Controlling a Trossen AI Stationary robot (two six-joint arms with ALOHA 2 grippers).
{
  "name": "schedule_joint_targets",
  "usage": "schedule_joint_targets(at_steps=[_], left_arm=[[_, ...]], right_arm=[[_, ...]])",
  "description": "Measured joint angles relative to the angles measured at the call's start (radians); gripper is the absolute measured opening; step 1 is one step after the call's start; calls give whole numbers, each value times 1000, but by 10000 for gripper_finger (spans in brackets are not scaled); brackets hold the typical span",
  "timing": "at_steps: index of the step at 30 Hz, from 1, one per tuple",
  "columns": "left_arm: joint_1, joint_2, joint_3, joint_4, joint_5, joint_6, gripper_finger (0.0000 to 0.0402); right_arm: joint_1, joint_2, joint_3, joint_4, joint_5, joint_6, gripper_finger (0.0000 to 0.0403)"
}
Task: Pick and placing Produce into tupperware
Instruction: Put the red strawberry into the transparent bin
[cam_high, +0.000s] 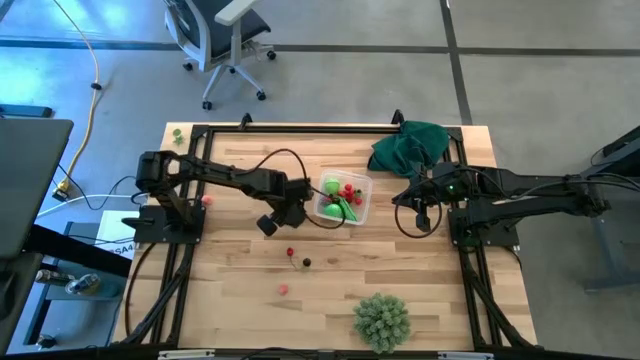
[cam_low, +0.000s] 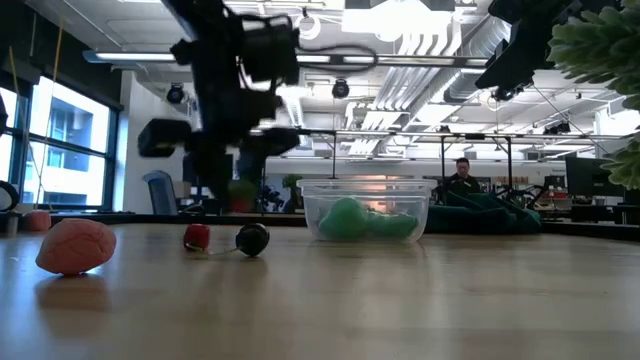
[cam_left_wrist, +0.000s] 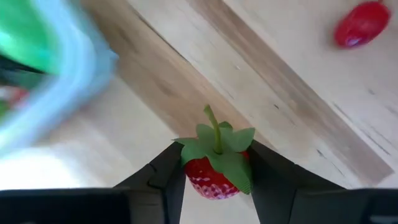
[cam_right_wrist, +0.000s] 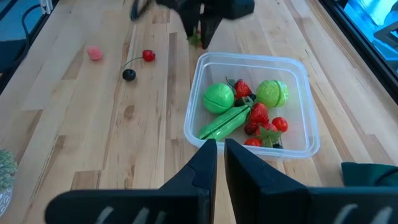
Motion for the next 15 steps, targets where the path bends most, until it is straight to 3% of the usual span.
schedule_joint_targets(at_steps=[5,10,15], left_arm=[[0,-67,87,-62,-54,20,129],[7,-122,192,4,-69,30,145],[41,-108,325,103,26,7,150]], right_arm=[[0,0,0,0,0,0,24],[0,0,0,-2,0,0,24],[0,0,0,-1,0,0,24]])
